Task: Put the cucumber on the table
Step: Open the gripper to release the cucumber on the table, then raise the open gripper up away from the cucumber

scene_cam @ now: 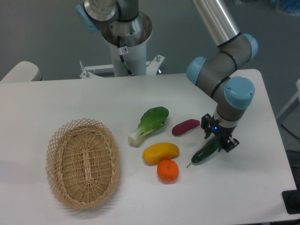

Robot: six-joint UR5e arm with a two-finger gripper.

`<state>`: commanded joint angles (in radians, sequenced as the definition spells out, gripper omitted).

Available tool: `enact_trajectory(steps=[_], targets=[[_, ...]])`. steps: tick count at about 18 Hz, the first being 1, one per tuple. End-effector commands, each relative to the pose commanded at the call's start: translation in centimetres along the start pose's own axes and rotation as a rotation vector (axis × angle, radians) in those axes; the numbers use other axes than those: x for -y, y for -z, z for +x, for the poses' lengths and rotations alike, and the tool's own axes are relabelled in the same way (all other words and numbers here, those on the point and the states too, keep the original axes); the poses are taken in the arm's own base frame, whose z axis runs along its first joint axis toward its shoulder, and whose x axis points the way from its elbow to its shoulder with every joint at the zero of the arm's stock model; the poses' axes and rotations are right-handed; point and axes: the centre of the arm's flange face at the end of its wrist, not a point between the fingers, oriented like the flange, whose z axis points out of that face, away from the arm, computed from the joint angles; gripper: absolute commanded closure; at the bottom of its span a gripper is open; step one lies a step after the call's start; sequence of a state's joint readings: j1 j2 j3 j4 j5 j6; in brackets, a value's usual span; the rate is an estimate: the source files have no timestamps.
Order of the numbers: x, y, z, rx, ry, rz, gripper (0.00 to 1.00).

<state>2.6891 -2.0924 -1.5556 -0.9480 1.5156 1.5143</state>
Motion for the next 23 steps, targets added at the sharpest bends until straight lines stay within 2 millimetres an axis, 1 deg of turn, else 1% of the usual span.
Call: enact_trajectory(steps=[1,3,6,11,12,14,16,19,20,22,23], targets=[[0.9,0.9,-0.1,0.014,0.018,0.004,0.00],[3.3,2.4,-0.2,0.044,0.061,0.010,0.00],[6.6,4.6,-0.4,0.086,0.058,0.025,0.00],[8.8,9.9,-0.8,0.170,0.023,0.069,0.00],[9.0,10.5,-0.6,0.171,0.018,0.068,0.00],[9.2,12.1,-0.7,0.153,0.011,0.066,0.00],[8.9,13.9,-1.4,0.149,-0.063,0.057,0.00],[6.4,15.2,-2.0,0.125,-0.171,0.037,0.00],[6.0,15.6,-2.0,0.129,-0.193,0.034,0.00],[4.1,16.0,-2.3,0.106,-0.239,0.023,0.00],[3.4,16.0,-2.2,0.087,-0.288,0.019,0.00]])
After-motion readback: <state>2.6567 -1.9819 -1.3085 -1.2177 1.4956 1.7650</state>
